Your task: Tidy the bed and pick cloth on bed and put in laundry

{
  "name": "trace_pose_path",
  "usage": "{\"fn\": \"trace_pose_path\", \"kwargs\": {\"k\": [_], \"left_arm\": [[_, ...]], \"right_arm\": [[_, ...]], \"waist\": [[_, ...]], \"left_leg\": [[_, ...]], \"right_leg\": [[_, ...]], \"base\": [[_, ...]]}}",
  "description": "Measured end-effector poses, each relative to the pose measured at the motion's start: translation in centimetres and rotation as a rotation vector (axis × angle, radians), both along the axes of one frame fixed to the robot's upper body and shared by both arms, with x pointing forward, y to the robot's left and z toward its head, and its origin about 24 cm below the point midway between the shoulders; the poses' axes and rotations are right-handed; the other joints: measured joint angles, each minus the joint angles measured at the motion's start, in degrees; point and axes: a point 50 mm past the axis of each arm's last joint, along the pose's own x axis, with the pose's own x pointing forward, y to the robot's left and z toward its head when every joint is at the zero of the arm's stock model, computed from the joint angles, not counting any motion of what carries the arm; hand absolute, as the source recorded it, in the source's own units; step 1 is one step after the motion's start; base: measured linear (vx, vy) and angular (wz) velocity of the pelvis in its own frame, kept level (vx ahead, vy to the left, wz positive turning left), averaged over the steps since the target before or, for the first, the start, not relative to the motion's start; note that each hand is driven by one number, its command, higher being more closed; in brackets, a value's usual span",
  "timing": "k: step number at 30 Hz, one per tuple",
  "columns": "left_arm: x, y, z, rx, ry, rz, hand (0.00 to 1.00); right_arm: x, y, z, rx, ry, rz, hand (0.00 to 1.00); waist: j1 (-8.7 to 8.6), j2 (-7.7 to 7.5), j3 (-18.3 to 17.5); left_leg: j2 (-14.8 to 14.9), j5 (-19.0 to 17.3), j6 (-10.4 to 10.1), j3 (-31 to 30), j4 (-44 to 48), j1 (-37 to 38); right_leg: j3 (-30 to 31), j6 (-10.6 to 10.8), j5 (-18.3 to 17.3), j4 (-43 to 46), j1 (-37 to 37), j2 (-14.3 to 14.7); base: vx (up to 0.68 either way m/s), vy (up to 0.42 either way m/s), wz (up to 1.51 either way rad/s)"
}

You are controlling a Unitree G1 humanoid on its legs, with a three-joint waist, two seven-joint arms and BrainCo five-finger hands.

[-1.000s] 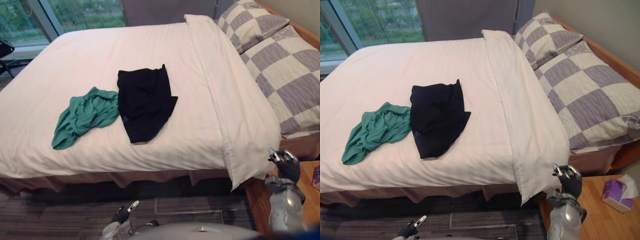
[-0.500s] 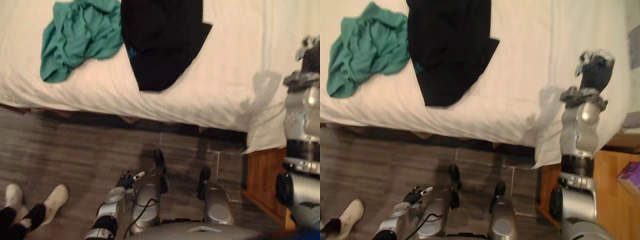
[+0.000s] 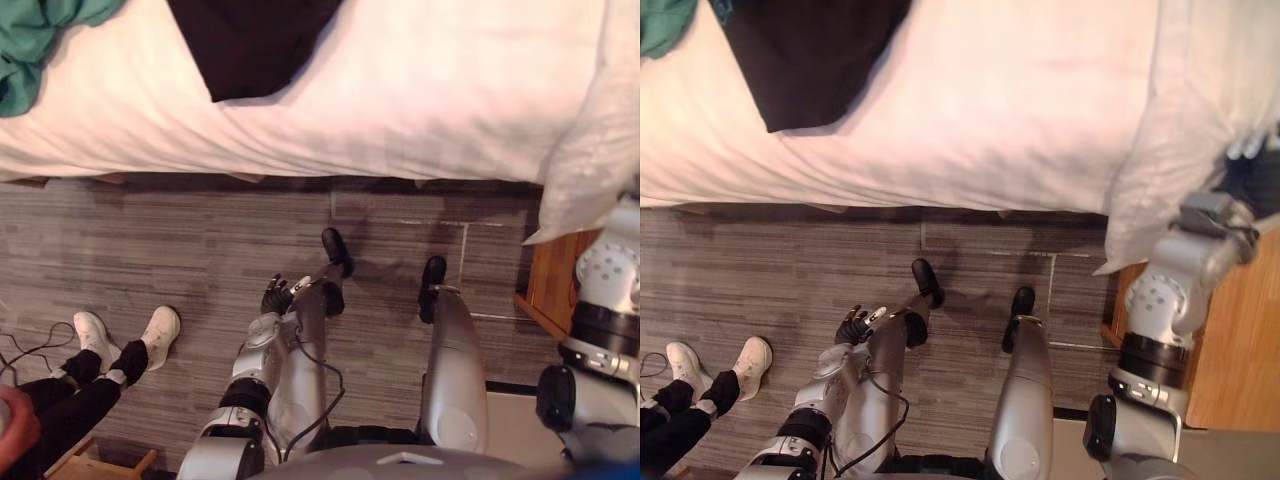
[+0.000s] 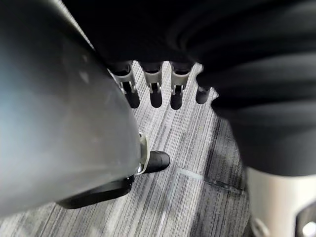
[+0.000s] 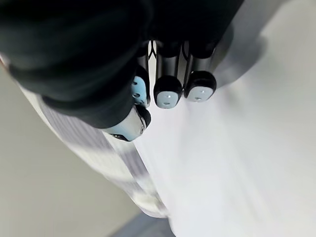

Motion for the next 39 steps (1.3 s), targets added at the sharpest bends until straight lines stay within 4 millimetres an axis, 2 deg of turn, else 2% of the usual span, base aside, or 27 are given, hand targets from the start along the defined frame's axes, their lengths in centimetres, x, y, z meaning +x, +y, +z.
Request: {"fn": "trace_pose_path", "kwargs": {"k": [2,5,10,14,16,18,20,21,22,24,26,30,33,34,35,37,39], "left_arm": [[0.4,-0.2,0.2,-0.030,-0.010,0.023,0.00],[1.0,-1.0,0.6,-0.081,-0.037,0.036,0.00],[1.2,-1.4,0.7,-0.135,-0.057,0.073,0.00],[0.9,-1.4,0.4,-0.134,-0.048,0.073,0.00],[0.8,-1.3,0.2,-0.136,-0.049,0.069,0.00],[0.7,-1.2,0.2,-0.133,-0.049,0.070,0.00],[0.7,-1.2,0.2,-0.140,-0.049,0.068,0.00],[0.7,-1.2,0.2,-0.142,-0.047,0.069,0.00],[0.6,-1.2,0.1,-0.157,-0.033,0.071,0.00],[0.4,-1.2,-0.1,-0.159,-0.020,0.069,0.00],[0.5,-1.0,-0.1,-0.154,-0.016,0.068,0.00],[0.5,-0.2,0.1,-0.128,-0.019,0.071,0.00],[1.2,0.4,0.9,-0.106,-0.049,0.080,0.00],[1.8,0.6,1.5,-0.102,-0.068,0.089,0.00],[2.0,0.6,1.6,-0.102,-0.072,0.092,0.00],[2.8,0.8,2.4,-0.108,-0.098,0.123,0.00],[3.5,0.7,3.2,-0.120,-0.130,0.128,0.00]], "right_arm": [[-0.6,-0.2,-1.6,-0.044,-0.009,0.054,1.00],[-1.2,0.1,-3.4,-0.101,-0.016,0.113,1.00],[-1.4,0.0,-5.7,-0.076,-0.009,0.150,1.00],[-2.7,-1.1,-6.2,-0.039,-0.038,0.090,1.00],[-3.9,-1.6,-4.9,-0.081,-0.090,0.023,1.00],[-4.7,-1.3,-3.3,-0.155,-0.123,-0.021,1.00],[-6.1,-0.2,-0.4,-0.311,-0.147,-0.072,1.00],[-6.2,0.0,0.1,-0.336,-0.148,-0.081,1.00],[-6.6,0.9,1.6,-0.429,-0.147,-0.117,1.00],[-6.4,2.0,2.7,-0.496,-0.149,-0.112,1.00],[-5.7,3.0,3.3,-0.523,-0.160,-0.081,1.00],[-4.2,4.4,5.0,-0.496,-0.204,-0.014,1.00],[-2.8,5.5,7.3,-0.449,-0.258,0.030,1.00],[-2.1,6.0,8.6,-0.424,-0.278,0.051,1.00],[-1.7,6.2,9.0,-0.419,-0.279,0.059,1.00],[0.5,6.9,10.4,-0.383,-0.245,0.116,1.00],[1.5,7.5,11.0,-0.358,-0.240,0.150,1.00]], "waist": [[-1.16,0.27,0.1],[-1.84,0.59,0.3],[-2.19,0.61,0.3],[-2.11,0.61,0.3],[-2.06,0.60,0.3],[-2.02,0.61,0.3],[-2.06,0.62,0.3],[-2.10,0.61,0.3],[-2.11,0.60,0.3],[-1.57,0.38,0.2],[-0.77,0.12,0.1],[-0.61,0.12,0.1],[0.13,0.06,0.1],[1.00,0.12,0.2],[1.03,0.12,0.2],[1.99,0.19,0.4],[2.77,0.22,0.5]], "left_leg": [[-0.1,0.2,-0.2,0.8,-1.0,-0.1],[0.1,0.7,0.0,1.4,-1.5,-0.1],[0.4,0.9,0.2,2.5,-1.7,0.1],[0.8,0.9,0.2,3.8,-1.5,1.7],[0.8,0.8,0.0,3.9,-1.5,3.6],[0.9,0.4,-0.1,3.9,-1.6,4.5],[1.2,-0.4,-0.2,3.9,-1.6,4.5],[1.2,-0.5,-0.2,3.9,-1.6,4.4],[1.4,-0.7,0.2,3.9,-1.5,4.3],[1.7,-0.4,0.1,3.7,-1.2,4.3],[1.9,-0.3,0.1,3.2,-0.8,3.9],[1.9,-0.2,0.3,1.2,0.3,1.1],[1.9,0.7,1.4,0.2,1.7,-4.0],[1.8,1.2,1.8,0.0,2.6,-6.8],[1.8,1.5,1.9,-0.3,2.9,-7.8],[1.8,2.4,2.2,-2.3,4.5,-13.3],[1.7,3.2,2.2,-3.5,5.0,-16.3]], "right_leg": [[1.1,0.0,0.2,0.2,-1.2,0.2],[1.5,-0.1,0.6,-0.1,-1.7,0.5],[2.8,0.0,1.0,-0.6,-2.0,0.9],[2.7,-0.1,1.0,-1.0,-0.1,1.0],[2.6,-0.1,1.0,-1.4,2.1,1.1],[2.4,-0.1,0.9,-1.6,3.2,1.2],[2.1,-0.1,0.9,-1.5,3.5,1.3],[2.0,-0.1,0.9,-1.5,3.5,1.2],[1.5,-0.1,1.0,-1.5,3.9,1.2],[0.8,-0.1,1.0,-1.5,4.5,1.1],[0.0,-0.1,1.0,-1.5,4.8,1.1],[-1.7,-0.2,0.9,-1.2,3.7,0.9],[-2.2,-0.3,0.9,0.5,-0.9,0.7],[-2.2,-0.5,0.7,2.0,-4.1,0.3],[-2.2,-0.5,0.7,2.5,-5.1,0.3],[-3.3,-1.0,-0.1,5.4,-9.9,0.0],[-4.1,-1.3,-0.8,7.5,-12.7,-0.4]], "base": [[-0.02,-0.020,-0.13],[0.02,-0.028,-0.07],[0.09,-0.033,-0.10],[0.07,-0.030,-0.01],[0.01,-0.015,-0.02],[0.00,0.000,0.00],[-0.04,-0.008,0.03],[-0.02,-0.011,0.13],[0.00,-0.009,0.15],[0.03,-0.026,0.16],[0.04,-0.033,0.13],[0.04,-0.028,0.24],[0.03,-0.039,0.19],[0.00,-0.026,0.11],[-0.02,-0.061,0.25],[-0.05,-0.069,0.36],[-0.07,-0.074,0.39]]}}
